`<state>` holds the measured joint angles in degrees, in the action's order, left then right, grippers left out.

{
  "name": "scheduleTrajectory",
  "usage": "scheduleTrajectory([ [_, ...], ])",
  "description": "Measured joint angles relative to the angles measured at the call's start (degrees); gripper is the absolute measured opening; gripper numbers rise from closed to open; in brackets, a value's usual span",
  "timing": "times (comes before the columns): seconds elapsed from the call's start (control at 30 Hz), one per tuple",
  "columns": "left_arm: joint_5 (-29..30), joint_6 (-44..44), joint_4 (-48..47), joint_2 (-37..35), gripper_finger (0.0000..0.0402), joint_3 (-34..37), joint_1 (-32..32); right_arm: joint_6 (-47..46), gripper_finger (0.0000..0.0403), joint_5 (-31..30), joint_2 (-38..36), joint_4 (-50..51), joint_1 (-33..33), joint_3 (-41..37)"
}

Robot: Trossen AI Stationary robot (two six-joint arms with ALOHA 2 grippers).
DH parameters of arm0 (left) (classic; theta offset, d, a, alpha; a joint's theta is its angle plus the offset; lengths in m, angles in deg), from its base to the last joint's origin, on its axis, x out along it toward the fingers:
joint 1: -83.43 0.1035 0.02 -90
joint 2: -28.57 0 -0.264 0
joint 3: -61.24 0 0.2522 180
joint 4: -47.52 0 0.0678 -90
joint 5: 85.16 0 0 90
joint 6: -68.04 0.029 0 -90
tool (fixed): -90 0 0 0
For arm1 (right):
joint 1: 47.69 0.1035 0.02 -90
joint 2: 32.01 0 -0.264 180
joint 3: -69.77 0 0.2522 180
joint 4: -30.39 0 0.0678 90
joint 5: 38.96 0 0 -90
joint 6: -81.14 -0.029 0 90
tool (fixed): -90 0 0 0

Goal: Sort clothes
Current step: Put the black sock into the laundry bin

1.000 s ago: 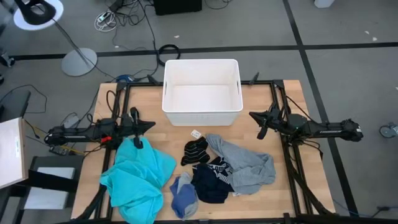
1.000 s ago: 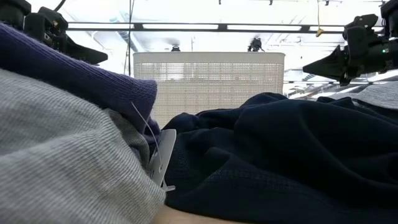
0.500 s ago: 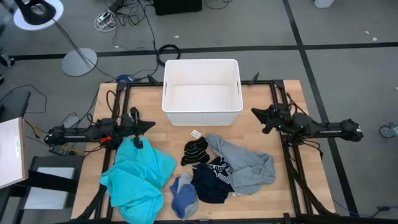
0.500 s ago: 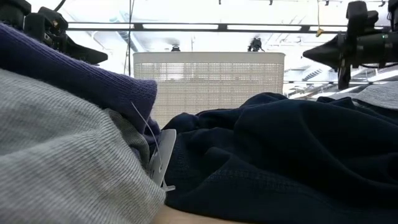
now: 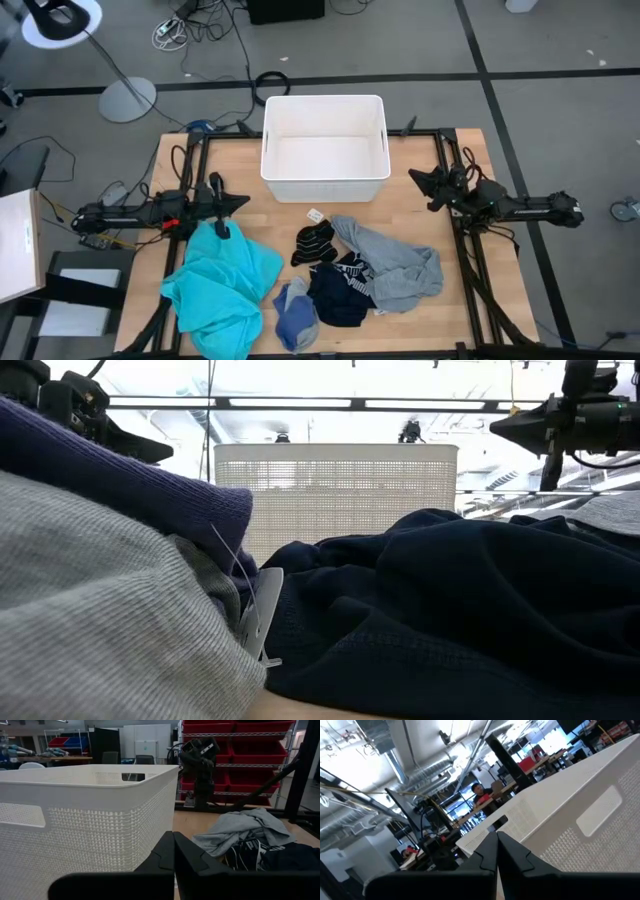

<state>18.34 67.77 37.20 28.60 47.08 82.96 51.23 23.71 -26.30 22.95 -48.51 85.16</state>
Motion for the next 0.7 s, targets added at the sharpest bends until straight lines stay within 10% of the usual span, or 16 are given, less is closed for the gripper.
scheduleTrajectory([
  [0.4,0.0,0.0,0.0,0.0,0.0001,0.0,0.0,14.4,0.0002,10.6,1.1,-0.9,1.3,6.2],
  [0.7,0.0,0.0,0.0,0.0,0.0001,0.0,0.0,17.8,0.0001,-3.0,28.7,35.9,11.0,37.4],
])
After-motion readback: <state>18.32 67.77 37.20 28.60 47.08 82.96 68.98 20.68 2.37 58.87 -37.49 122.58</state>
